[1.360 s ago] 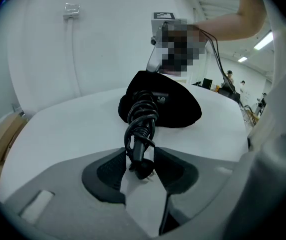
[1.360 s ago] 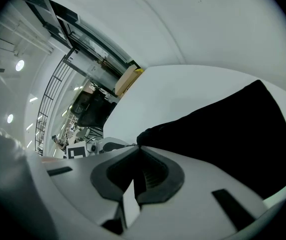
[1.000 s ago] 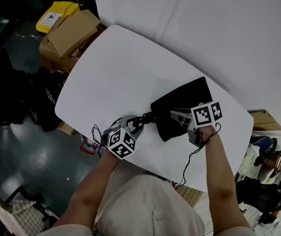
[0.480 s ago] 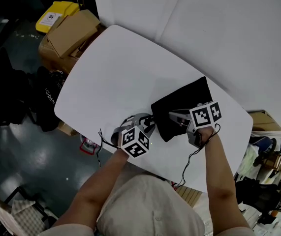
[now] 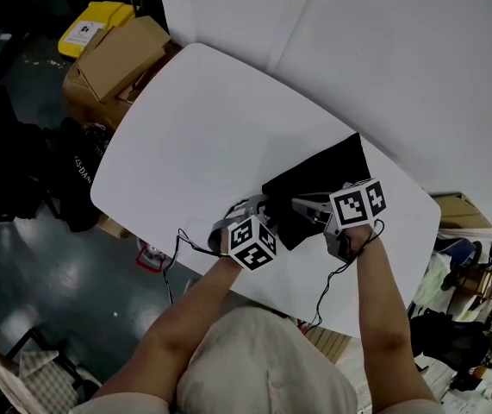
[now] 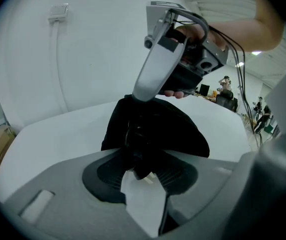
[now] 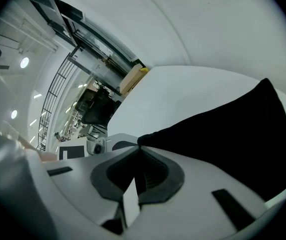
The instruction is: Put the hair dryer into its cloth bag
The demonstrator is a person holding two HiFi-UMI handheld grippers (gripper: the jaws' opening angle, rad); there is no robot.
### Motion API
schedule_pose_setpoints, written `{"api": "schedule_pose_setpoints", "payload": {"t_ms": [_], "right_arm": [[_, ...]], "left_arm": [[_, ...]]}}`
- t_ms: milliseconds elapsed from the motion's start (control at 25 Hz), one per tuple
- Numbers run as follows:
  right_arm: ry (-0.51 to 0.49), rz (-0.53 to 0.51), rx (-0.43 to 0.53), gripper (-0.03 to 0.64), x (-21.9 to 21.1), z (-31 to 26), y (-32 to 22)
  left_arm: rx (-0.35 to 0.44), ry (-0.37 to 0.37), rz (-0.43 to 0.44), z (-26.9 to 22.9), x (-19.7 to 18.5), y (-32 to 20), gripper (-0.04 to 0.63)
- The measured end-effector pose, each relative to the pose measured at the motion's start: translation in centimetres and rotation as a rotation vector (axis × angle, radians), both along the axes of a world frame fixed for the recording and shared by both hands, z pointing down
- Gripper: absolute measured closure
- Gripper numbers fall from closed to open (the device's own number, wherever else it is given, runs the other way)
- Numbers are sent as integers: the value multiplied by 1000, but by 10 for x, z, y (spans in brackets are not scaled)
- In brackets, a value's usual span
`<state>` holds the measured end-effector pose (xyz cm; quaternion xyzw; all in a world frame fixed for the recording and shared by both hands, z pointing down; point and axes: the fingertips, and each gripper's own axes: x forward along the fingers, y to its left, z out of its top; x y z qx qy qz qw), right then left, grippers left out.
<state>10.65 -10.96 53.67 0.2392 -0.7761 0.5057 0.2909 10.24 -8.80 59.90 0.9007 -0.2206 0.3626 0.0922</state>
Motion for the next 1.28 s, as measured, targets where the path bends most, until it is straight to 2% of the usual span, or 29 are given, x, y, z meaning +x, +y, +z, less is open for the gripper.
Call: {"api": "schedule_pose_setpoints", "payload": {"t_ms": [1040,1280], "right_arm": [[-56,-22,-14,595,-7,-6,4],[-54,-15,-26,595,-6,-3,3]], "left_arm": [[-79,62,-24,19,53,-23,433],[-132,74,-37,31,59,-23,433]]}}
